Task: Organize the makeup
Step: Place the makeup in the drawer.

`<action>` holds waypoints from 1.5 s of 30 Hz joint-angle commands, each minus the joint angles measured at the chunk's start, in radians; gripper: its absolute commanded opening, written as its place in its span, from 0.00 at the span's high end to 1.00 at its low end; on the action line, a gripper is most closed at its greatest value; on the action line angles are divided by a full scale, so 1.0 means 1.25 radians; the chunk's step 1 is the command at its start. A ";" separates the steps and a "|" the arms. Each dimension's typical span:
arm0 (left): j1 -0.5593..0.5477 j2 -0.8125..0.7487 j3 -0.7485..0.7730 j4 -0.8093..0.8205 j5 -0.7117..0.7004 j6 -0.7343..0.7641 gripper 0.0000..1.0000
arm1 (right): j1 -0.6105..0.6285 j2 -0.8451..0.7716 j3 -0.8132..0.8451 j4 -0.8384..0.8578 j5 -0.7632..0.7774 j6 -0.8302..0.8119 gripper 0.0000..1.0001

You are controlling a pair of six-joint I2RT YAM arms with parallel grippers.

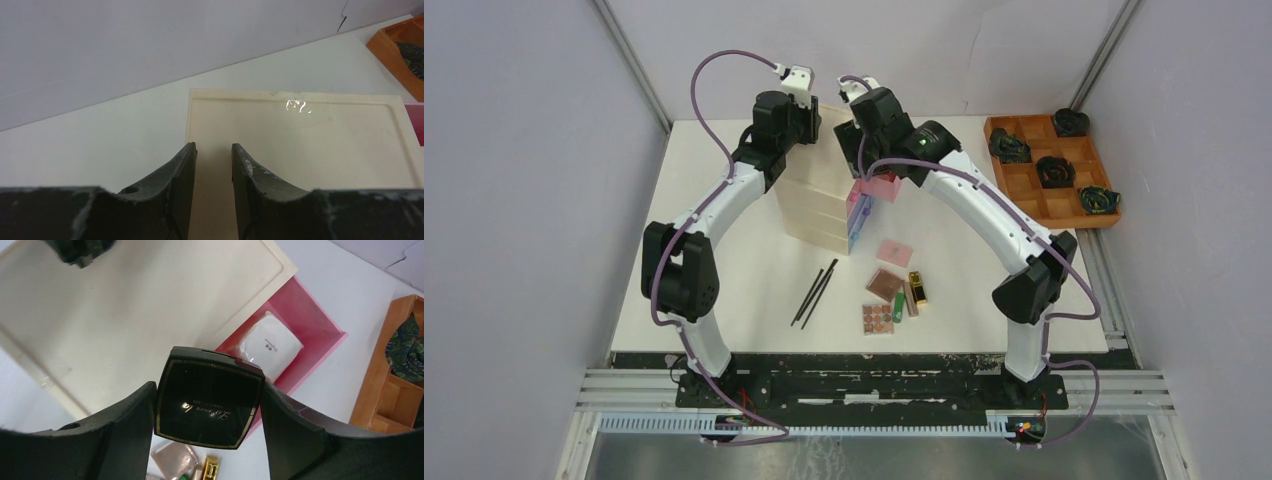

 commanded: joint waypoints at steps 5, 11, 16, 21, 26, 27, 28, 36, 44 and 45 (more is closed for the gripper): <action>0.021 0.106 -0.076 -0.341 -0.058 0.025 0.59 | -0.064 0.055 0.036 0.044 -0.021 -0.043 0.99; 0.021 0.114 -0.074 -0.340 -0.061 0.027 0.59 | -0.092 0.054 0.018 0.062 -0.012 -0.049 0.99; 0.021 0.118 -0.074 -0.342 -0.061 0.027 0.59 | -0.100 0.059 -0.003 0.066 -0.034 -0.051 0.97; 0.021 0.114 -0.077 -0.342 -0.063 0.027 0.59 | -0.101 0.070 -0.016 0.071 -0.021 -0.063 0.92; 0.021 0.115 -0.077 -0.343 -0.069 0.029 0.59 | -0.104 0.095 -0.004 0.087 -0.014 -0.106 0.89; 0.021 0.115 -0.077 -0.343 -0.069 0.030 0.59 | -0.105 0.104 -0.001 0.087 -0.010 -0.116 0.89; 0.021 0.115 -0.077 -0.344 -0.070 0.030 0.59 | -0.106 0.108 -0.001 0.087 -0.010 -0.122 0.88; 0.021 0.127 -0.073 -0.344 -0.071 0.031 0.59 | -0.127 0.075 -0.096 0.165 -0.089 -0.125 0.83; 0.021 0.126 -0.072 -0.348 -0.077 0.034 0.59 | -0.141 0.036 -0.157 0.172 -0.164 -0.169 0.60; 0.021 0.127 -0.071 -0.348 -0.079 0.034 0.59 | -0.142 0.029 -0.167 0.174 -0.172 -0.172 0.56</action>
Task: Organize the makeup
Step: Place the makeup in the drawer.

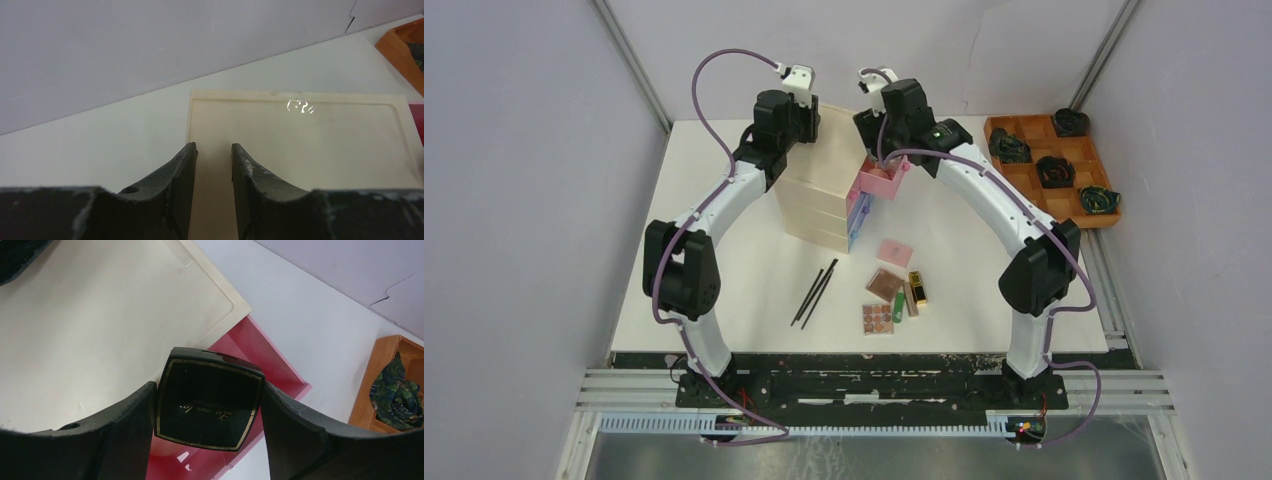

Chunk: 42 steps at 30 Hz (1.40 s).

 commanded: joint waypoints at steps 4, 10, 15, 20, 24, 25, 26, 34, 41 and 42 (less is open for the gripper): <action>0.020 0.111 -0.080 -0.351 -0.062 0.023 0.59 | -0.003 -0.035 -0.084 -0.048 -0.069 -0.060 0.38; 0.020 0.111 -0.077 -0.349 -0.058 0.023 0.59 | -0.003 -0.092 -0.132 -0.043 -0.063 -0.094 0.18; 0.020 0.113 -0.076 -0.349 -0.053 0.021 0.59 | -0.002 -0.131 -0.163 -0.017 -0.058 -0.107 0.06; 0.021 0.110 -0.075 -0.349 -0.053 0.022 0.59 | -0.003 -0.127 -0.145 -0.020 -0.053 -0.107 0.02; 0.021 0.109 -0.075 -0.349 -0.053 0.022 0.59 | -0.003 -0.134 -0.137 -0.006 -0.048 -0.102 0.01; 0.020 0.108 -0.075 -0.350 -0.054 0.022 0.59 | -0.003 -0.135 -0.133 -0.001 -0.043 -0.101 0.01; 0.021 0.108 -0.075 -0.349 -0.053 0.022 0.59 | -0.002 -0.138 -0.131 0.004 -0.036 -0.101 0.01; 0.021 0.109 -0.073 -0.350 -0.053 0.023 0.59 | -0.004 -0.210 -0.151 0.119 0.022 -0.079 0.00; 0.021 0.109 -0.074 -0.350 -0.052 0.023 0.59 | -0.008 -0.253 -0.168 0.167 0.050 -0.067 0.35; 0.021 0.108 -0.074 -0.350 -0.053 0.022 0.59 | -0.009 -0.251 -0.167 0.160 0.052 -0.064 0.60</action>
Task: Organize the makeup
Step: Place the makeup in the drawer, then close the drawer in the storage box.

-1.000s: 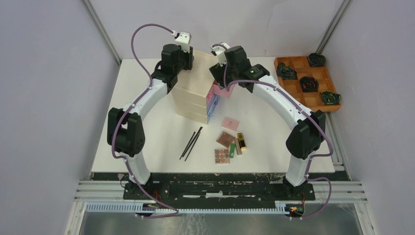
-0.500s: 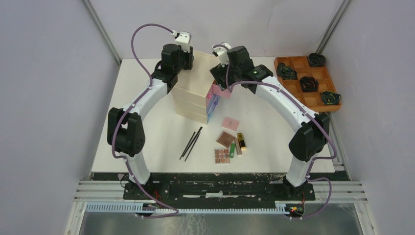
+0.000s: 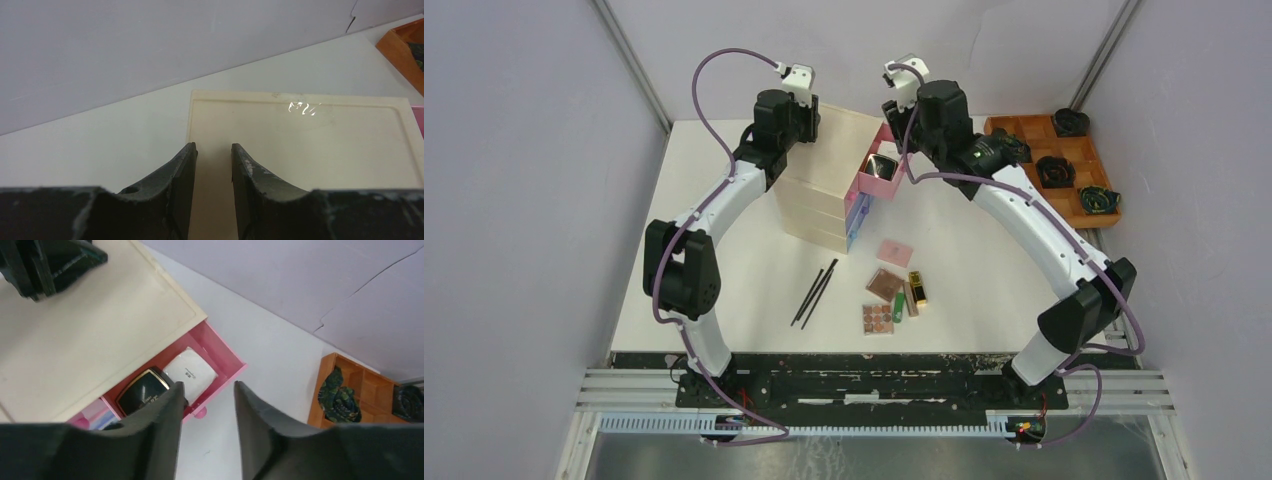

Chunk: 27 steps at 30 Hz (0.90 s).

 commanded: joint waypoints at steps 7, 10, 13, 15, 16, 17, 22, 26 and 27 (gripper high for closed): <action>0.021 0.105 -0.078 -0.347 -0.053 0.022 0.59 | -0.009 -0.027 -0.037 -0.012 0.063 0.060 0.99; 0.020 0.107 -0.077 -0.347 -0.053 0.022 0.59 | -0.021 -0.022 -0.070 -0.031 0.100 0.077 0.99; 0.021 0.108 -0.079 -0.347 -0.052 0.021 0.60 | -0.032 -0.001 -0.088 -0.066 0.107 0.096 0.99; 0.021 0.107 -0.080 -0.347 -0.053 0.021 0.60 | -0.041 0.015 -0.103 -0.074 0.085 0.115 0.99; 0.021 0.107 -0.080 -0.347 -0.055 0.021 0.60 | -0.045 0.020 -0.113 -0.073 0.073 0.123 0.99; 0.020 0.106 -0.081 -0.347 -0.057 0.022 0.60 | -0.050 0.027 -0.122 -0.072 0.063 0.132 0.99; 0.021 0.103 -0.083 -0.346 -0.066 0.024 0.60 | -0.060 0.068 -0.121 -0.056 0.000 0.152 0.99; 0.021 0.104 -0.083 -0.347 -0.071 0.024 0.60 | -0.063 0.113 -0.098 -0.034 -0.065 0.158 0.99; 0.021 0.105 -0.083 -0.347 -0.071 0.025 0.60 | -0.063 0.121 -0.088 -0.026 -0.085 0.159 0.99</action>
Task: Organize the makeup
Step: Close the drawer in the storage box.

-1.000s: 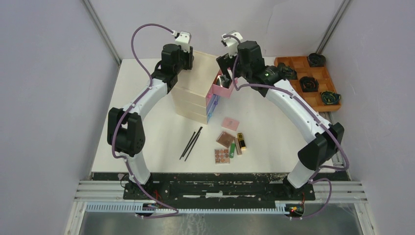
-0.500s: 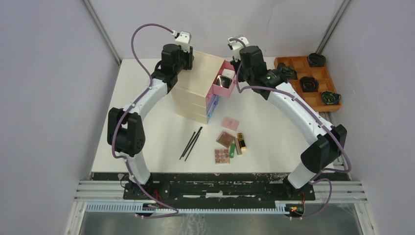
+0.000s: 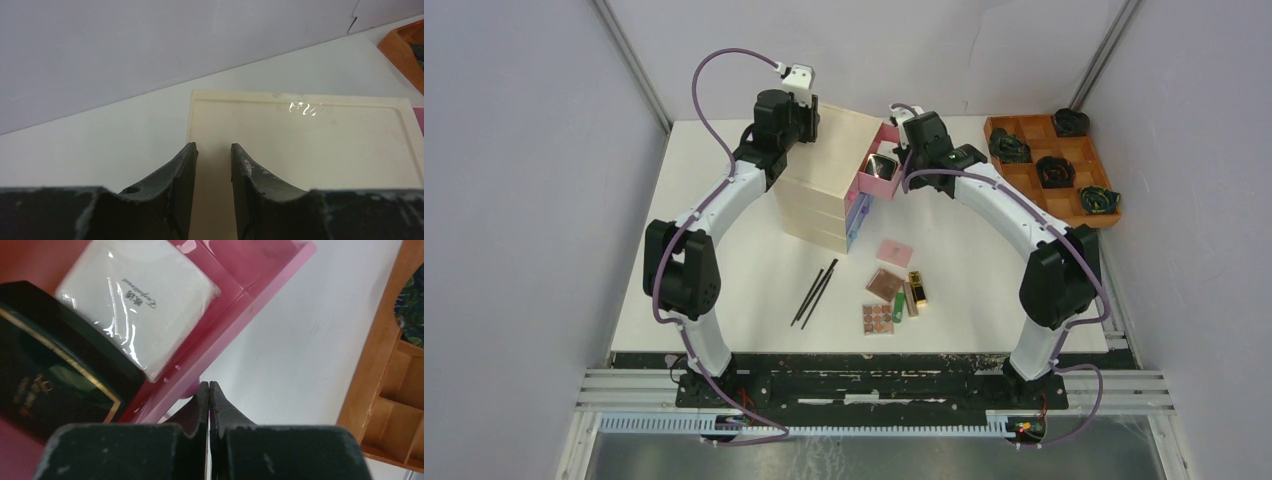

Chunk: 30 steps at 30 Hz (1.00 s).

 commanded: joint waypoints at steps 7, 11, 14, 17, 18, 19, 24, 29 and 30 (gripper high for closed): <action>0.021 0.113 -0.080 -0.347 -0.066 0.024 0.60 | -0.001 0.080 0.095 0.122 -0.201 0.038 0.99; 0.021 0.113 -0.081 -0.346 -0.065 0.026 0.60 | 0.000 0.099 0.118 0.169 -0.253 0.062 0.99; 0.021 0.114 -0.082 -0.345 -0.058 0.029 0.60 | -0.001 0.103 0.120 0.210 -0.282 0.080 0.99; 0.020 0.111 -0.090 -0.337 -0.045 0.030 0.60 | 0.000 0.115 0.131 0.242 -0.298 0.089 0.99; 0.020 0.112 -0.091 -0.336 -0.044 0.030 0.60 | 0.000 0.123 0.141 0.244 -0.301 0.090 0.99; 0.020 0.113 -0.091 -0.336 -0.045 0.031 0.60 | 0.000 0.131 0.153 0.245 -0.302 0.089 0.99; 0.020 0.116 -0.092 -0.335 -0.042 0.034 0.60 | -0.001 0.146 0.177 0.284 -0.298 0.083 0.99; 0.020 0.120 -0.090 -0.334 -0.040 0.038 0.60 | 0.000 0.184 0.238 0.275 -0.331 0.110 0.99; 0.020 0.122 -0.091 -0.334 -0.040 0.038 0.60 | -0.001 0.188 0.241 0.281 -0.342 0.120 0.99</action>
